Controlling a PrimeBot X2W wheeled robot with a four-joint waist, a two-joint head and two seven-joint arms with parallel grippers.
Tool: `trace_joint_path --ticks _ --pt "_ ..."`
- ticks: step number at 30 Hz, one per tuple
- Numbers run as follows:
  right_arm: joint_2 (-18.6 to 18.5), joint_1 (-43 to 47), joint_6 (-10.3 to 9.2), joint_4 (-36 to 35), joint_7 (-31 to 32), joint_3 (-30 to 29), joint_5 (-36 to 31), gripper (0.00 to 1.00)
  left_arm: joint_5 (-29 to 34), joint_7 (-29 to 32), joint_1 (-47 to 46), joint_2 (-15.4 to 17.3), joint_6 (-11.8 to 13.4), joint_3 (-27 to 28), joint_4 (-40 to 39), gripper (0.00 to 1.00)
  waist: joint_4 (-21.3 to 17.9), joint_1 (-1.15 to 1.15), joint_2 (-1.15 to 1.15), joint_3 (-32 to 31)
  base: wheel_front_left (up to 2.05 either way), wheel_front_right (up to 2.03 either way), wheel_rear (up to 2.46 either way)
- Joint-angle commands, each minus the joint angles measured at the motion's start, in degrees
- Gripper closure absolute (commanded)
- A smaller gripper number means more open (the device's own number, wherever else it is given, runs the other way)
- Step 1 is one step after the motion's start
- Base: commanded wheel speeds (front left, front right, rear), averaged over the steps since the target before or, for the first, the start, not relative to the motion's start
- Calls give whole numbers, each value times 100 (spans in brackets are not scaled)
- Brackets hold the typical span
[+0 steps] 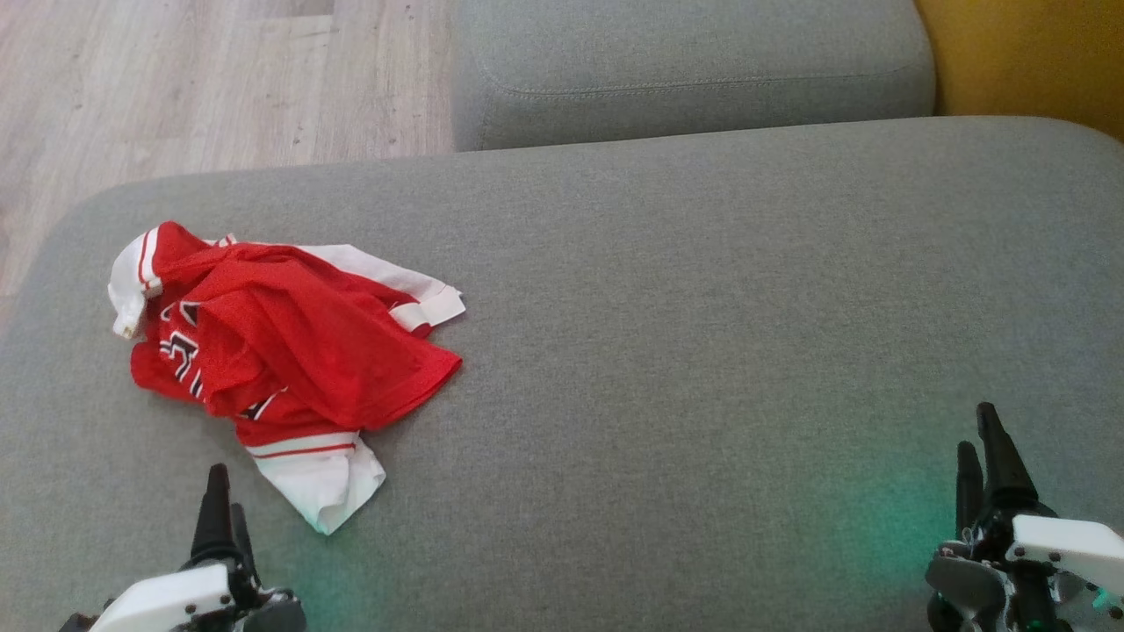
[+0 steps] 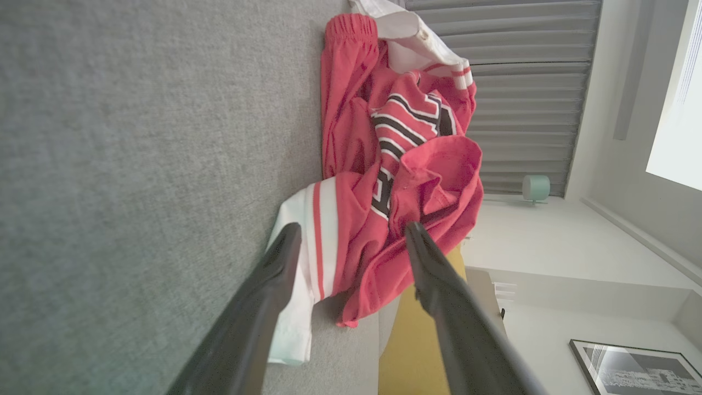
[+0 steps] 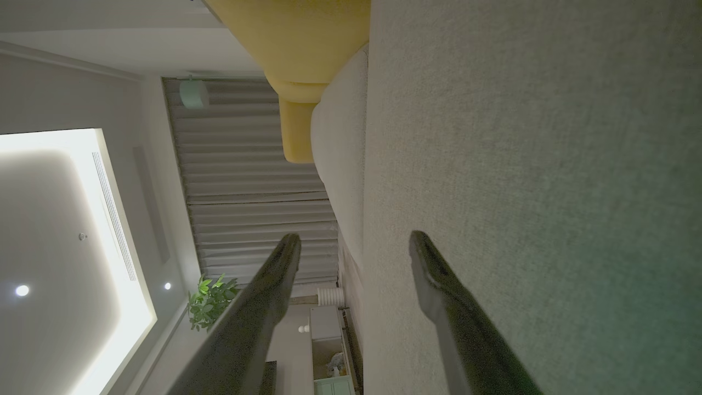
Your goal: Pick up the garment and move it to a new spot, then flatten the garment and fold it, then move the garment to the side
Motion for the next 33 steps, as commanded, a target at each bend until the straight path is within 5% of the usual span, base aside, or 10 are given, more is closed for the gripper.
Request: trace_joint_path --ticks 1,17,33 --pt "-26 -215 0 -220 -87 13 -162 0 121 -62 -228 30 -5 34 -215 0 4 0 0 -2 0 0 0" --pt "-32 -256 -1 -529 -341 -89 -1367 0 766 -314 -297 36 -7 281 -399 0 14 0 0 -4 0 0 0" --pt "-38 -251 -1 -1120 -611 106 -3384 0 2568 -583 -299 42 266 -149 -1118 0 -16 0 0 26 0 0 0"
